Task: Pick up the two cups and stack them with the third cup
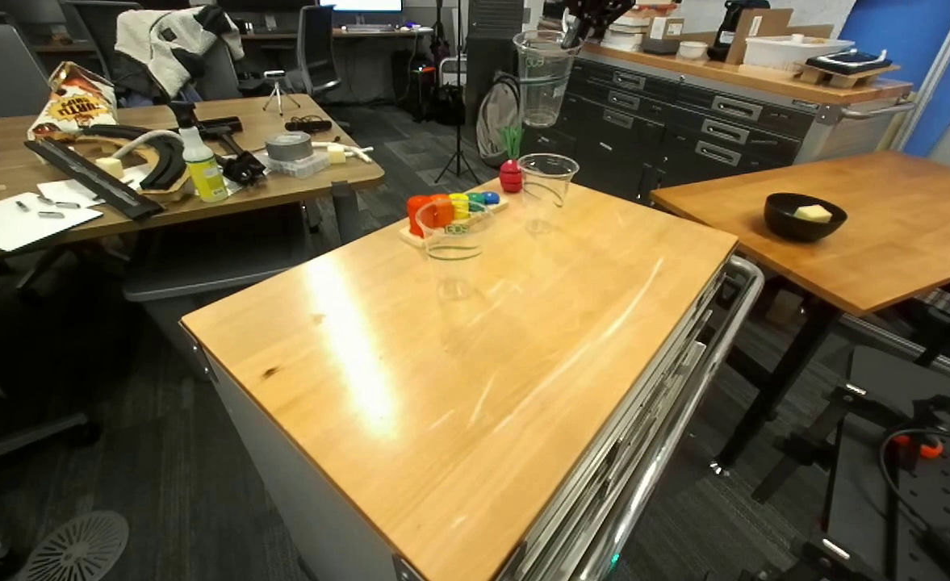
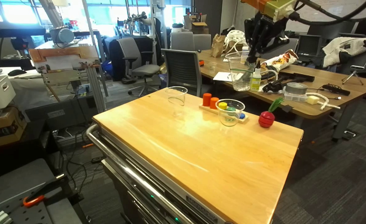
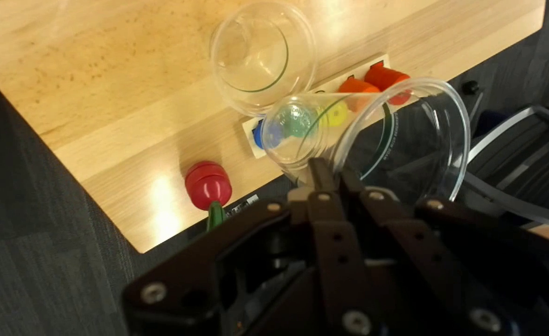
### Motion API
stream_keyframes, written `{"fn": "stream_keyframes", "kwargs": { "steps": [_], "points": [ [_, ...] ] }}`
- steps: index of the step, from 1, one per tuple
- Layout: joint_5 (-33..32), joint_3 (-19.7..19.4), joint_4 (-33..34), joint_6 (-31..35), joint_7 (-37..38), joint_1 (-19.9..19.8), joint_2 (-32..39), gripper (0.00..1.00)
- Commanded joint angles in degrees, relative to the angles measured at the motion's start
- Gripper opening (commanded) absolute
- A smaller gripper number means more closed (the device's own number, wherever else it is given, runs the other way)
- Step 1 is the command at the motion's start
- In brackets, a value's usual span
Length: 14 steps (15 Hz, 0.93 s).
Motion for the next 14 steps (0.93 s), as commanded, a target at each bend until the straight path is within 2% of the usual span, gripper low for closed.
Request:
{"fn": "stream_keyframes", "kwargs": {
  "steps": [1,14],
  "points": [
    [-1.9,1.9,3.9,-0.3,0.8,-1.9,3.2,0.02],
    [-2.8,3.4,0.0,-1.5,-1.1,-3.4,1.0,0.02]
  ]
}}
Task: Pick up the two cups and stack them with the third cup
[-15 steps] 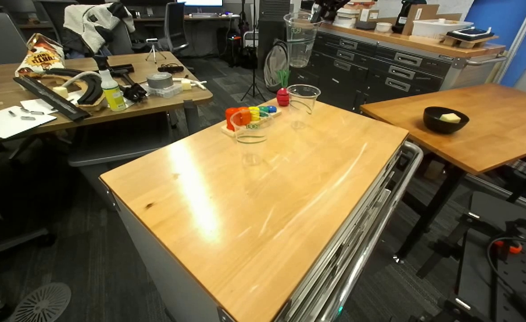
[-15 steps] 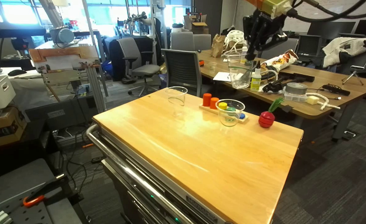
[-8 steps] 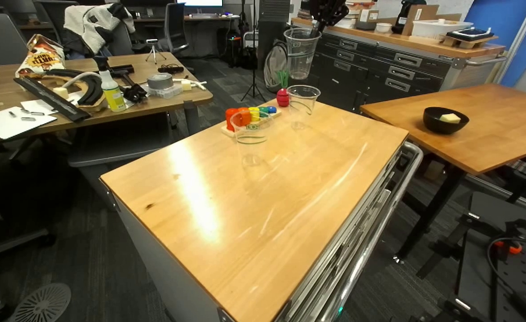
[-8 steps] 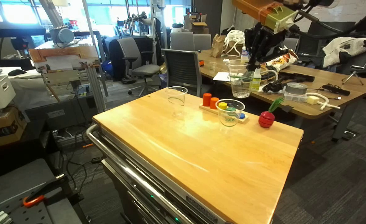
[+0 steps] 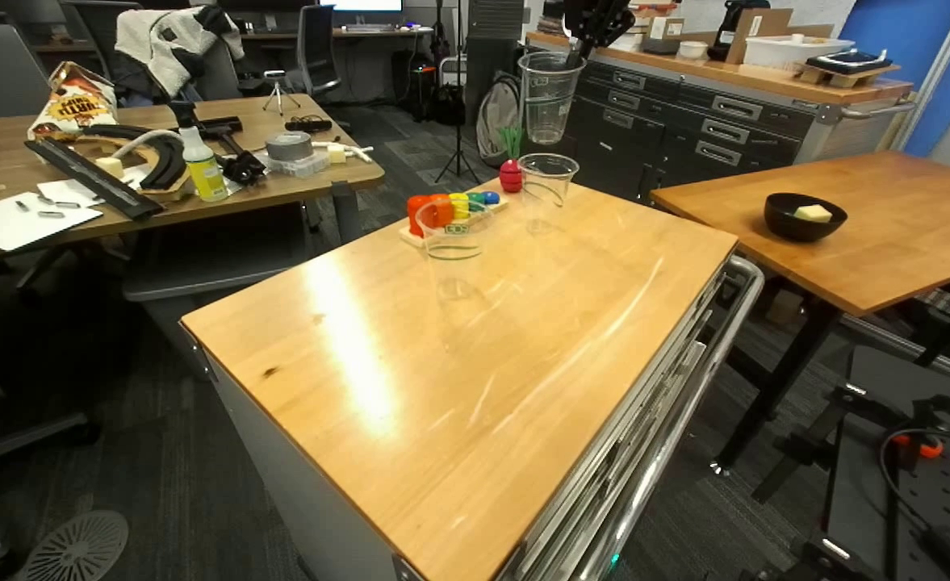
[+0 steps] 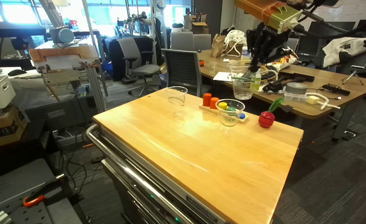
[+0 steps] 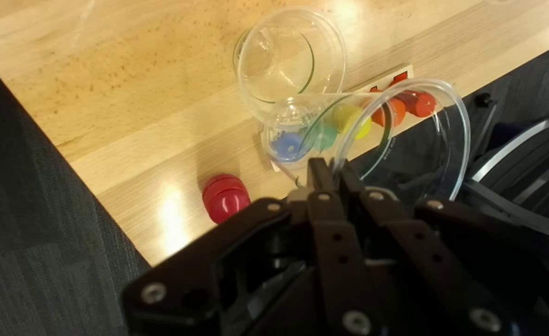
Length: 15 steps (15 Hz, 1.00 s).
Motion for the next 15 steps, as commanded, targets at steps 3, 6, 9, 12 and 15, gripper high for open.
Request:
{"fn": "stream_keyframes", "kwargs": {
  "steps": [3,6,9,12,15],
  "points": [
    [-0.8,1.6,-2.3,-2.1,-1.8,-0.9,-2.0,0.02],
    [-1.4,2.2,-4.0,-2.7,-2.9,-0.5,-3.0,0.02],
    [-1.7,2.3,-5.5,-2.1,-3.5,-0.4,-3.5,0.02],
    [-1.0,2.4,-6.3,-1.6,-4.6,-0.7,-3.2,0.02],
    [-0.5,2.6,-6.0,-1.6,-5.5,-0.9,-2.1,0.02]
  ]
}}
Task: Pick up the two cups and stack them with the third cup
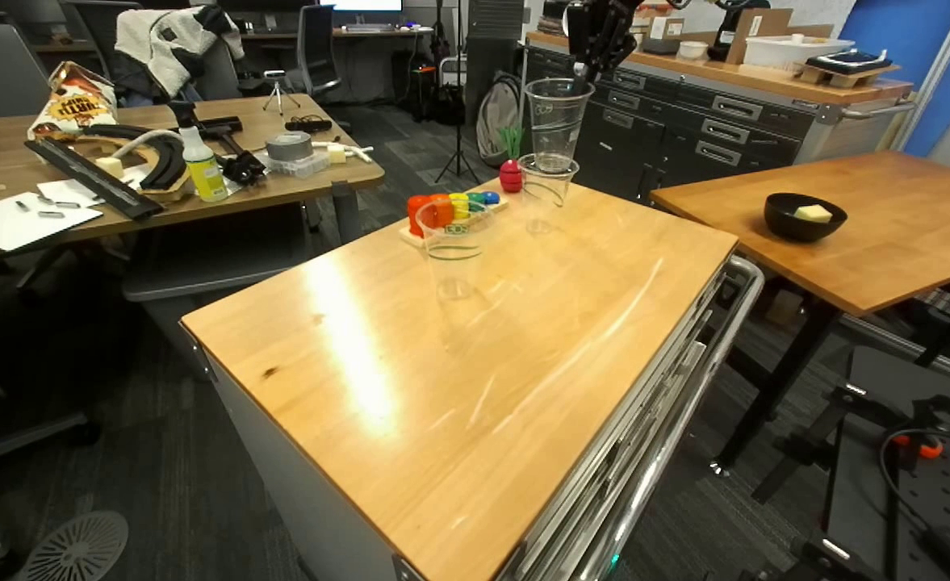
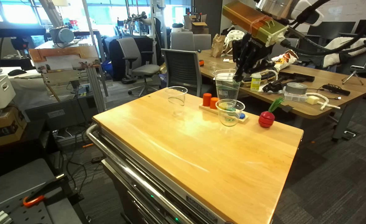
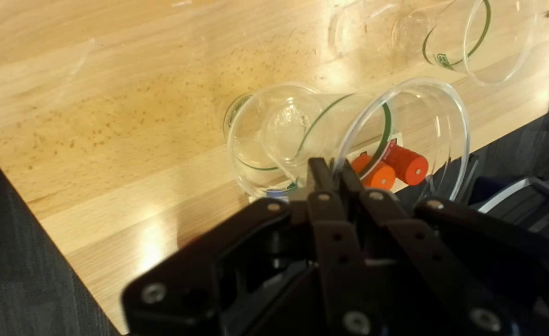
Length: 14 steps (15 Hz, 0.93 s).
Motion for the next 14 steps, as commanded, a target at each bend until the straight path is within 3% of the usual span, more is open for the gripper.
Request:
{"fn": "stream_keyframes", "kwargs": {
  "steps": [1,9,10,11,13,14],
  "points": [
    [0.2,0.9,-0.9,0.7,-1.9,-0.7,-0.4,0.02],
    [1.7,1.6,0.3,4.5,-3.5,-1.4,2.4,0.03],
    [1.4,1.6,0.2,5.0,-3.7,-1.4,2.7,0.07],
    [1.2,1.6,0.1,5.7,-3.8,-1.4,2.9,0.32],
    [1.2,1.7,-0.2,6.8,-4.2,-1.7,3.0,0.36],
    [1.1,1.8,-0.3,7.2,-4.4,-1.7,2.9,0.44]
  ]
}}
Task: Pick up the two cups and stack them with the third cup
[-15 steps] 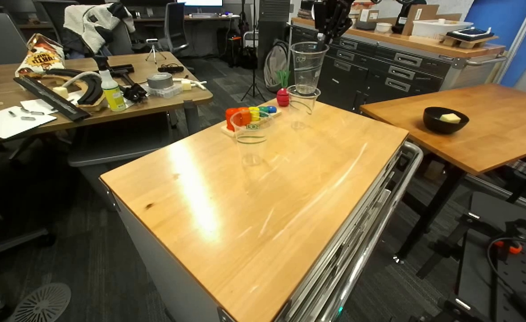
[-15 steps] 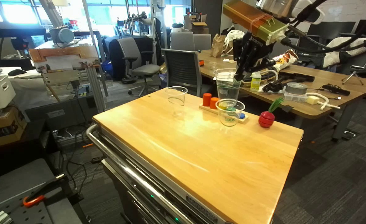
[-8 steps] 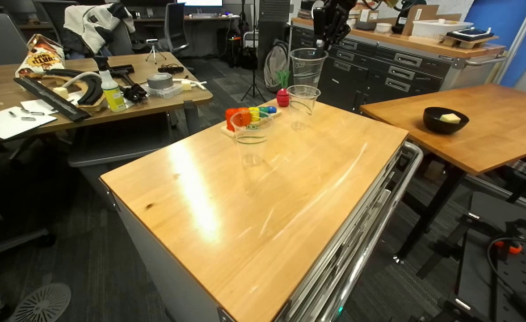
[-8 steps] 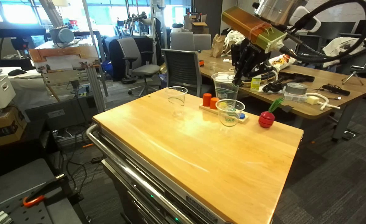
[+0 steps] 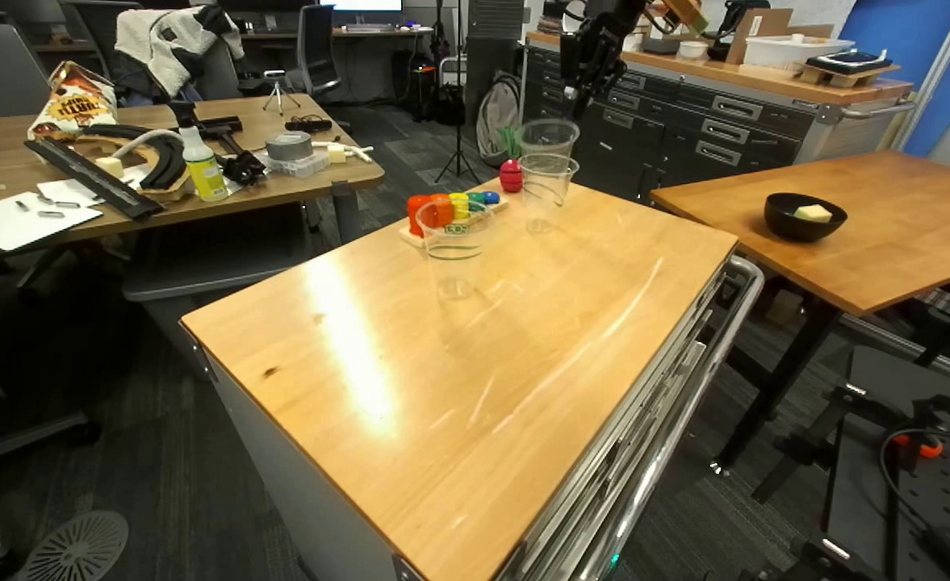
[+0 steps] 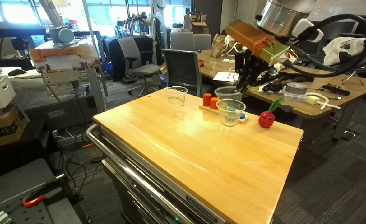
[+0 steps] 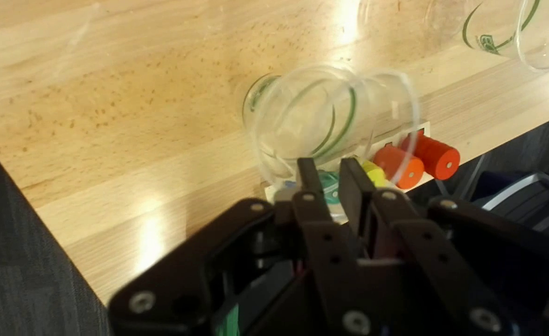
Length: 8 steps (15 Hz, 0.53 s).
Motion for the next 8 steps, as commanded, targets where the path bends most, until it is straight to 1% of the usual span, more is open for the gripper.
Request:
{"fn": "stream_keyframes", "kwargs": {
  "steps": [1,2,5,6,7,8],
  "points": [
    [0.5,1.2,0.0,2.4,-1.7,-1.2,-0.3,0.51],
    [0.3,1.2,-0.1,2.6,-2.0,-1.3,-0.5,0.58],
    [-0.6,0.9,-0.5,3.0,-1.9,-1.1,-1.8,0.82],
    [-2.0,0.5,-0.9,2.7,-1.3,-0.5,-2.8,0.88],
    [-4.8,-0.4,-1.4,2.3,0.2,0.4,-4.1,0.97],
    [-7.1,-0.8,-1.8,2.3,0.9,1.1,-5.2,1.0]
  ]
}}
